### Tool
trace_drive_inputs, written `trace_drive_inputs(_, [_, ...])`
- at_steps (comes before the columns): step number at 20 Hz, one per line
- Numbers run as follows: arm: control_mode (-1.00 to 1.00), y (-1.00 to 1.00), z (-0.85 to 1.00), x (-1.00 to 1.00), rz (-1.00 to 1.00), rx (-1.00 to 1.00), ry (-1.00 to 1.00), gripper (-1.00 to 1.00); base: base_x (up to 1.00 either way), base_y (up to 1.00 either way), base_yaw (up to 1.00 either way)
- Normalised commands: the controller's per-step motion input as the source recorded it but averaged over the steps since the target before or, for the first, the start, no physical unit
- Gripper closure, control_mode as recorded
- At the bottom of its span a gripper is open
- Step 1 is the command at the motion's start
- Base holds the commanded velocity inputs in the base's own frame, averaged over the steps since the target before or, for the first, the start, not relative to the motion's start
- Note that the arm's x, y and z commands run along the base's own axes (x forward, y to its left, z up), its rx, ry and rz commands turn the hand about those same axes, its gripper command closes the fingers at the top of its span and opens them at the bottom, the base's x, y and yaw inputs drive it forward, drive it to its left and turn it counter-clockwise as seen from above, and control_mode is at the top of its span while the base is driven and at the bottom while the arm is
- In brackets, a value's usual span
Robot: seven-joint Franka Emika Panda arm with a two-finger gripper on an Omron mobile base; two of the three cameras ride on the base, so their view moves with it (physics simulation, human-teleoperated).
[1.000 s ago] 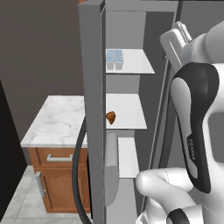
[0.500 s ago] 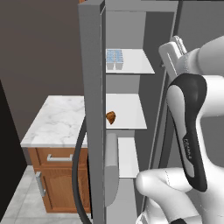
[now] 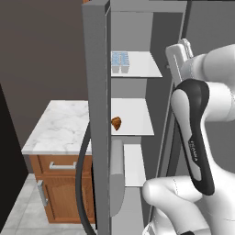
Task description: Open the freezer door, pick up the ice cube tray from the freezer, and place it on the dining counter.
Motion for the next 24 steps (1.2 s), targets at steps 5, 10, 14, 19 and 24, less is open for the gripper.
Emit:
trace_drive_inputs(5, [-1.00,0.00,0.00,0.39,0.00,0.11,0.00,-1.00,0.00,0.00,0.00])
trace_drive_inputs(10, [-1.00,0.00,0.00,0.42,0.00,0.03,0.00,-1.00,0.00,0.00,0.00])
trace_drive_inputs(14, [-1.00,0.00,0.00,0.41,0.00,0.00,0.00,-1.00,0.00,0.00,0.00])
trace_drive_inputs(19, [-1.00,0.03,0.00,0.37,0.00,0.00,0.00,-1.00,0.00,0.00,0.00])
trace_drive_inputs(24, [-1.00,0.14,0.00,0.21,0.00,0.00,0.00,-1.00,0.00,0.00,0.00])
